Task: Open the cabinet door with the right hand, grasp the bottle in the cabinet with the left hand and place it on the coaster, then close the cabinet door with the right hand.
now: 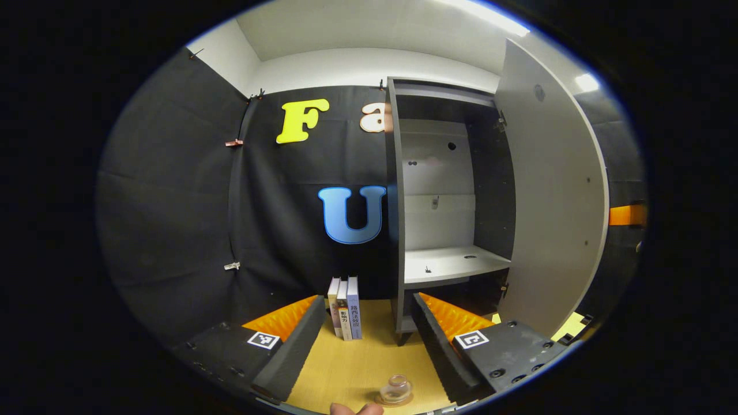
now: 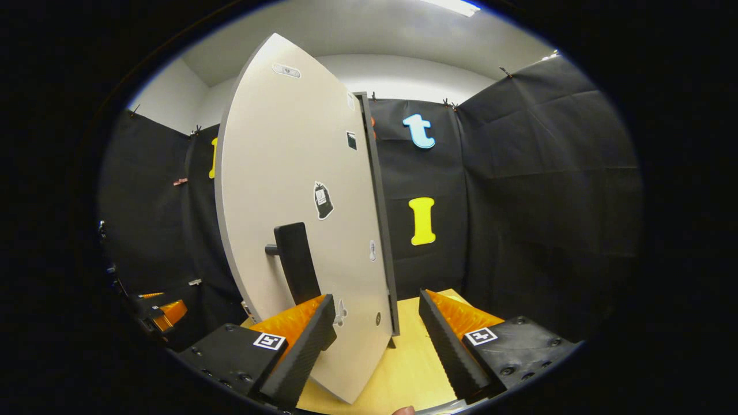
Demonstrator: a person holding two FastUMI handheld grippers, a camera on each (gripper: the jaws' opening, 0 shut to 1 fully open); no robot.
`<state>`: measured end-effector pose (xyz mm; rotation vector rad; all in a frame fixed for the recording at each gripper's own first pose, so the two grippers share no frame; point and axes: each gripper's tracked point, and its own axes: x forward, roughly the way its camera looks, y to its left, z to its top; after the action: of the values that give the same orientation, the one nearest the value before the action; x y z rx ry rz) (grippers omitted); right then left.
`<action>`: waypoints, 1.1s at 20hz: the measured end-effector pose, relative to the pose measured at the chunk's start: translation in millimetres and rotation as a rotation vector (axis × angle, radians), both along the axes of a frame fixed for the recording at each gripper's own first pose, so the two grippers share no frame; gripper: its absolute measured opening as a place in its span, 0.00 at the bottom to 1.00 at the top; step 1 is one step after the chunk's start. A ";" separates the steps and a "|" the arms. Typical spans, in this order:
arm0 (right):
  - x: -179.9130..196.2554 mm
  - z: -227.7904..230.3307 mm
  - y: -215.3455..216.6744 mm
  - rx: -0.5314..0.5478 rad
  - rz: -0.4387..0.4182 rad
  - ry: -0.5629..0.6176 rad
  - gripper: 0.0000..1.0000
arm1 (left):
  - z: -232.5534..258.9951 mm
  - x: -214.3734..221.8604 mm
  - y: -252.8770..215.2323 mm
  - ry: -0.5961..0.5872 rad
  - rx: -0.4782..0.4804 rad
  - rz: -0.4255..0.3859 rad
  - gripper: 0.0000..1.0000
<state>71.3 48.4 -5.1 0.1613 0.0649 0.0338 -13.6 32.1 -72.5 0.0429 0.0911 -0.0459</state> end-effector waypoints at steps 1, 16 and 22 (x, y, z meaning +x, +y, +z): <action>3.1 -0.4 10.3 0.005 0.019 0.000 0.97 | 0.6 -1.6 1.3 -0.003 0.003 0.002 0.95; 16.8 -4.3 38.8 -0.029 0.131 0.015 0.97 | 17.3 -4.1 -1.5 -0.018 -0.014 0.012 0.94; 13.8 -2.8 21.1 -0.076 0.095 -0.011 0.97 | 30.7 3.4 -13.2 -0.042 -0.002 0.003 0.95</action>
<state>85.0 69.5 -7.9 0.0817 0.0628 0.1267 -10.3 18.9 -41.8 0.0422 0.0488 -0.0417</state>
